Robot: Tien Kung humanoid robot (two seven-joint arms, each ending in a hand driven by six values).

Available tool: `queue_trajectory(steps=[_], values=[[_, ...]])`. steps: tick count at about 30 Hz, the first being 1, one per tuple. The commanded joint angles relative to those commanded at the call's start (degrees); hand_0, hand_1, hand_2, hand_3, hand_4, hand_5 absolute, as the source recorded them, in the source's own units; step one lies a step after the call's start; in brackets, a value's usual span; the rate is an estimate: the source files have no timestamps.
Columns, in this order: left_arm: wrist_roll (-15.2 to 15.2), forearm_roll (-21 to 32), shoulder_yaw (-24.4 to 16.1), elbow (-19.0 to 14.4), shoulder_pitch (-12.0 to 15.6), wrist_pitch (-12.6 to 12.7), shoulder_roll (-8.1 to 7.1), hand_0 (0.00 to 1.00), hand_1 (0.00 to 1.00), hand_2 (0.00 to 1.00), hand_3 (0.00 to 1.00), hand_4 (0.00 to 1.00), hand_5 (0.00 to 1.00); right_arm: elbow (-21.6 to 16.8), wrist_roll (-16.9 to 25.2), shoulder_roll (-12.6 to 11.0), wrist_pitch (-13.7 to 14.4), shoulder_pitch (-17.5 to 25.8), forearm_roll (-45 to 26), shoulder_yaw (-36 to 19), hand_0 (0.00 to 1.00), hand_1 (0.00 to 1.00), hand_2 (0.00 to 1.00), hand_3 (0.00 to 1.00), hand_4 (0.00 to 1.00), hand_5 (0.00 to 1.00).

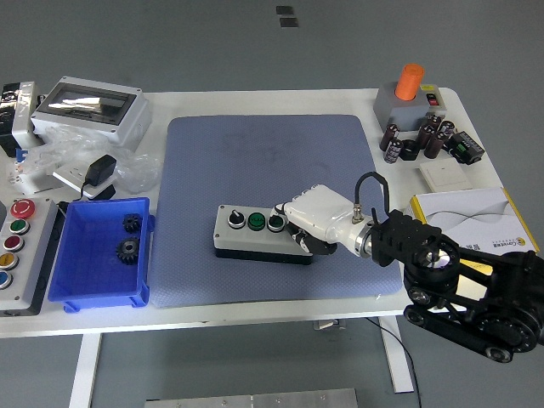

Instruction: Pick up the button,place it on the desk,press the button,press the button

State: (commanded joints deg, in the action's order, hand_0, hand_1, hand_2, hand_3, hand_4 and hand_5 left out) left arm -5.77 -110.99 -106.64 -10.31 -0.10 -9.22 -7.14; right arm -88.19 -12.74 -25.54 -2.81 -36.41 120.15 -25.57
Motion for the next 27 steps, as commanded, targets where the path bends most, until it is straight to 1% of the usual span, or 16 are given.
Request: queue_trajectory(steps=[1, 3, 7, 10, 12, 13, 16, 18, 19, 24, 25, 27], values=[[0.01, -0.02, -0.02, 0.00, 0.01, 0.01, 0.01, 0.745, 0.752, 0.597, 0.582, 0.653, 0.219, -0.09, 0.42, -0.08, 0.89, 0.06, -0.31, -0.40, 0.094, 0.139, 0.160, 0.697, 0.171, 0.002], [0.01, -0.03, -0.03, 0.00, 0.02, 0.01, 0.03, 0.745, 0.752, 0.597, 0.582, 0.653, 0.219, -0.43, 1.57, -0.30, 2.83, 0.19, -1.44, -1.60, 0.094, 0.139, 0.160, 0.697, 0.171, 0.002], [0.09, -0.11, -0.07, 0.00, 0.06, -0.02, 0.06, 0.745, 0.753, 0.597, 0.584, 0.652, 0.223, -1.89, 4.75, -1.07, 7.39, 0.68, -6.17, -6.04, 0.098, 0.139, 0.165, 0.694, 0.162, 0.002], [0.15, -0.13, -0.06, 0.00, 0.08, -0.04, 0.07, 0.745, 0.753, 0.597, 0.584, 0.652, 0.223, -2.28, 5.63, -1.37, 8.57, 1.12, -9.58, -8.70, 0.098, 0.139, 0.165, 0.694, 0.162, 0.002], [0.20, -0.12, -0.03, 0.00, 0.11, -0.05, 0.09, 0.745, 0.753, 0.597, 0.584, 0.652, 0.223, -2.01, 5.76, -1.27, 8.41, 1.36, -11.04, -9.46, 0.098, 0.139, 0.165, 0.694, 0.162, 0.002], [0.23, -0.14, -0.03, 0.00, 0.12, -0.07, 0.10, 0.745, 0.753, 0.597, 0.583, 0.650, 0.225, -1.73, 5.36, -1.14, 7.58, 1.42, -11.05, -9.46, 0.119, 0.211, 0.296, 0.726, 0.617, 0.239], [0.26, -0.22, -0.05, 0.00, 0.11, -0.12, 0.11, 0.745, 0.753, 0.597, 0.583, 0.650, 0.225, -0.46, 3.65, -0.50, 4.40, 1.52, -10.08, -8.90, 0.119, 0.211, 0.296, 0.726, 0.617, 0.239], [0.25, -0.27, -0.08, 0.00, 0.09, -0.16, 0.11, 0.745, 0.753, 0.597, 0.583, 0.650, 0.225, 0.28, 2.71, -0.01, 2.89, 1.58, -9.29, -8.56, 0.119, 0.211, 0.296, 0.726, 0.617, 0.239], [0.25, -0.32, -0.10, 0.00, 0.09, -0.18, 0.11, 0.745, 0.753, 0.597, 0.582, 0.649, 0.226, 0.55, 2.34, 0.20, 2.33, 1.61, -8.95, -8.46, 0.764, 0.876, 0.952, 0.998, 0.998, 0.512], [0.27, -0.45, -0.20, 0.00, 0.11, -0.23, 0.11, 0.745, 0.753, 0.597, 0.582, 0.649, 0.226, 0.87, 1.39, 0.69, 1.54, 1.65, -7.71, -8.49, 0.764, 0.876, 0.952, 0.998, 0.998, 0.512], [0.26, -0.50, -0.25, 0.00, 0.11, -0.24, 0.10, 0.746, 0.753, 0.595, 0.579, 0.648, 0.228, 0.78, 1.30, 0.67, 1.51, 1.67, -7.63, -8.51, 0.998, 0.998, 0.998, 0.998, 0.998, 0.508], [0.24, -0.61, -0.36, 0.00, 0.09, -0.26, 0.09, 0.746, 0.753, 0.595, 0.579, 0.648, 0.228, 0.57, 1.21, 0.61, 1.43, 1.73, -7.72, -8.51, 0.998, 0.998, 0.998, 0.998, 0.998, 0.508]])
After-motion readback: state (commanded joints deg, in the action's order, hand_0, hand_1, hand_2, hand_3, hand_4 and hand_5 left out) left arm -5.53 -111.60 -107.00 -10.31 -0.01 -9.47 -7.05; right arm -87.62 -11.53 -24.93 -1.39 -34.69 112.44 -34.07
